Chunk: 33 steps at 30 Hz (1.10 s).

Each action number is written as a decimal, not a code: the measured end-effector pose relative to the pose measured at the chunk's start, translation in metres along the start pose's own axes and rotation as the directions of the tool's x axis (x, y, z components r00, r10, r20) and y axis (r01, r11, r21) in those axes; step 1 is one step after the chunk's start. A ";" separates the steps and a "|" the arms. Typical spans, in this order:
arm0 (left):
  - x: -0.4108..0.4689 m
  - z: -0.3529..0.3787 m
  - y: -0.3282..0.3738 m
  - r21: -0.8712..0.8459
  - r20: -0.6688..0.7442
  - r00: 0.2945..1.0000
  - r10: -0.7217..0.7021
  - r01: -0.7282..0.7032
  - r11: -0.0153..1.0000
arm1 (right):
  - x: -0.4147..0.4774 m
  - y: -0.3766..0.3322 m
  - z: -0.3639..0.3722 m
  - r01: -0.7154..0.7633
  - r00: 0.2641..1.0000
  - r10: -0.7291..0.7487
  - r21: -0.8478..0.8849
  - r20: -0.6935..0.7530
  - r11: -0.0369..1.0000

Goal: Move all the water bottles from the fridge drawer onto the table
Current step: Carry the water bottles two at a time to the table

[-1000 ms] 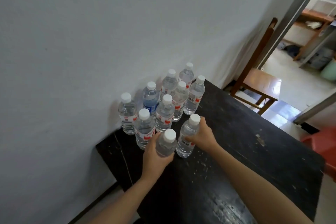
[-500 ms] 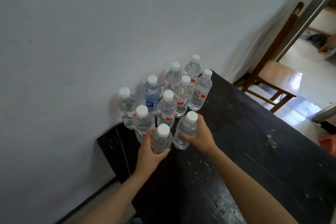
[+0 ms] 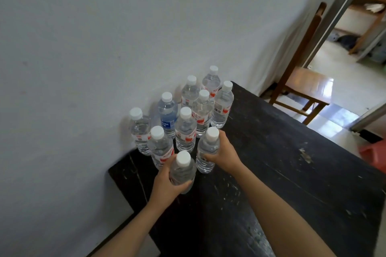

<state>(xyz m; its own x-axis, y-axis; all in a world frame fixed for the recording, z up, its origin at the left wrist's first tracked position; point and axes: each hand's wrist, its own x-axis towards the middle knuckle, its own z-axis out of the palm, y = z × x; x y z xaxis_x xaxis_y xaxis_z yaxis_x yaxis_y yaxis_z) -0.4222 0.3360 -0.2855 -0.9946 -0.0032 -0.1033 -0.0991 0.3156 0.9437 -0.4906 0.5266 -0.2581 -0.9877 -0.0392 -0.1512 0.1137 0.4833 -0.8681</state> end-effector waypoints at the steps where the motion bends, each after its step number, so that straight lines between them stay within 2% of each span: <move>1: -0.001 0.001 0.001 -0.009 0.002 1.000 0.001 -0.001 1.000 | 0.000 0.000 0.000 -0.002 1.000 0.002 0.003 0.000 1.000; 9: -0.001 0.003 -0.003 -0.036 -0.008 1.000 0.016 -0.016 0.999 | -0.003 -0.002 0.003 -0.047 0.999 0.047 -0.009 0.000 0.999; 12: -0.005 0.003 -0.005 -0.020 -0.002 1.000 0.002 -0.002 1.000 | -0.006 -0.003 0.005 -0.062 0.997 0.060 -0.035 -0.042 0.997; 17: -0.017 0.001 -0.011 0.130 -0.049 0.998 0.041 -0.035 0.991 | -0.025 0.002 0.003 -0.122 0.987 0.111 -0.096 -0.118 0.988; 23: -0.033 -0.013 -0.022 0.254 -0.049 0.999 0.005 0.008 0.967 | -0.054 0.020 -0.006 -0.167 0.978 0.141 -0.177 -0.152 0.970; 27: -0.043 -0.021 -0.021 0.288 -0.100 0.995 0.004 0.025 0.957 | -0.070 0.031 -0.009 -0.174 0.980 0.133 -0.325 -0.145 0.929; 33: -0.070 -0.030 -0.033 0.394 -0.120 0.992 0.041 0.010 0.919 | -0.099 0.048 -0.005 -0.099 0.991 0.033 -0.528 -0.133 0.843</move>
<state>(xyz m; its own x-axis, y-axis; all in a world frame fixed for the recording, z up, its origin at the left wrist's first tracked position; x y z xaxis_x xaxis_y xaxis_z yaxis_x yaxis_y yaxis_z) -0.3504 0.2968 -0.3003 -0.9942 -0.1039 -0.0261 -0.0889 0.6642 0.7422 -0.3879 0.5581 -0.2826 -0.9889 0.0935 -0.1158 0.1373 0.8734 -0.4673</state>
